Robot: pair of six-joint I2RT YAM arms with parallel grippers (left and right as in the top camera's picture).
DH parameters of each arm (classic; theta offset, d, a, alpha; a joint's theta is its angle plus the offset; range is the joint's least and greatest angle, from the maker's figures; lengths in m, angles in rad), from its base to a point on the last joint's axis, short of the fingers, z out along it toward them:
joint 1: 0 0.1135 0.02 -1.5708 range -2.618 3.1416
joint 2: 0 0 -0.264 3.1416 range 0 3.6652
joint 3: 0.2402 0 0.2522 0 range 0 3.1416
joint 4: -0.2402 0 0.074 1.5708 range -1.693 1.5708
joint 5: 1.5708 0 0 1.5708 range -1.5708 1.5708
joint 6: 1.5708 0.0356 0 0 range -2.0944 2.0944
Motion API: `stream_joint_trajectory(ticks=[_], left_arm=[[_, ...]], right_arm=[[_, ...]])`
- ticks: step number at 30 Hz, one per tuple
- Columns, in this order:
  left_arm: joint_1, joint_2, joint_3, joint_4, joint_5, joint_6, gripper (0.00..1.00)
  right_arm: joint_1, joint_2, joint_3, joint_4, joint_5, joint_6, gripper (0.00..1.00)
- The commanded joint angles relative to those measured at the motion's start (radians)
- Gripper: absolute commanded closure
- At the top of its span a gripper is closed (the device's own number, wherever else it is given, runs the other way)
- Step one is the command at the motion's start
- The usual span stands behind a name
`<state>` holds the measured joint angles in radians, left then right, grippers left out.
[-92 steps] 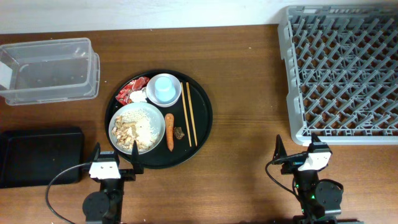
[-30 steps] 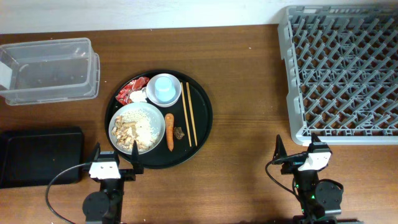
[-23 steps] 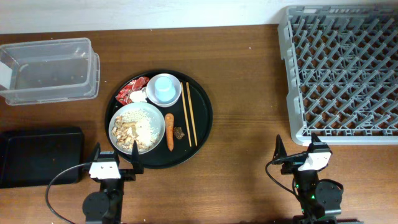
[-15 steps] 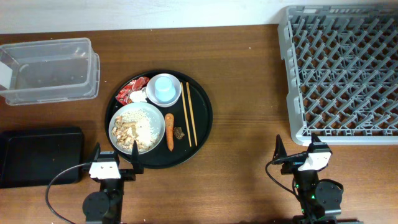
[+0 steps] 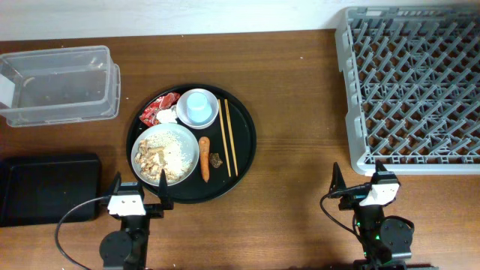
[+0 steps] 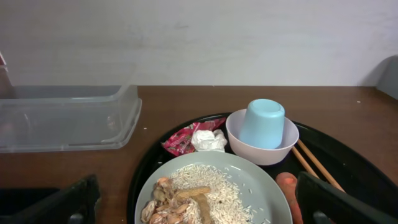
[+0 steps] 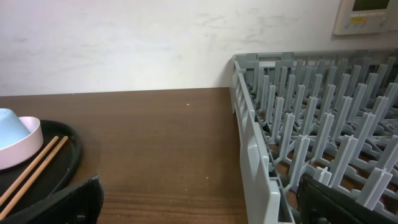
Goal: Sort waste into correct bins and load items into the dishwasher rack
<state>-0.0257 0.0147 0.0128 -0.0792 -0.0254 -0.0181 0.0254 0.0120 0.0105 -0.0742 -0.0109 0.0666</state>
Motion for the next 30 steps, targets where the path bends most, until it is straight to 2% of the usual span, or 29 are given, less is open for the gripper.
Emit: stream_joint_trajectory(ticks=[1,8,14,19,22,24,26,30], left_arm=[[0.005,-0.008,-0.003,0.009,0.161,-0.024,0.01],[0.005,-0.008,-0.003,0.153,0.475,-0.049,0.01],[0.005,-0.008,0.031,0.149,0.500,-0.049,0.01],[0.005,0.070,0.177,-0.050,0.486,-0.067,0.01],[0.005,0.206,0.301,-0.170,0.463,-0.063,0.01],[0.005,0.371,0.418,-0.243,0.469,-0.063,0.01],[0.005,0.605,0.596,-0.367,0.532,-0.004,0.01],[0.005,0.878,0.819,-0.488,0.646,0.019,0.00]], right_arm=[[-0.006,-0.005,-0.005,-0.005,0.013,-0.007,0.02],[-0.006,-0.005,-0.005,-0.005,0.012,-0.007,0.02],[-0.006,-0.005,-0.005,-0.005,0.012,-0.007,0.02],[-0.006,-0.005,-0.005,-0.005,0.012,-0.007,0.02],[-0.006,-0.005,-0.005,-0.005,0.012,-0.007,0.02],[-0.006,-0.005,-0.005,-0.005,0.012,-0.007,0.01],[-0.006,-0.005,-0.005,-0.005,0.012,-0.007,0.02],[-0.006,-0.005,-0.005,-0.005,0.012,-0.007,0.02]])
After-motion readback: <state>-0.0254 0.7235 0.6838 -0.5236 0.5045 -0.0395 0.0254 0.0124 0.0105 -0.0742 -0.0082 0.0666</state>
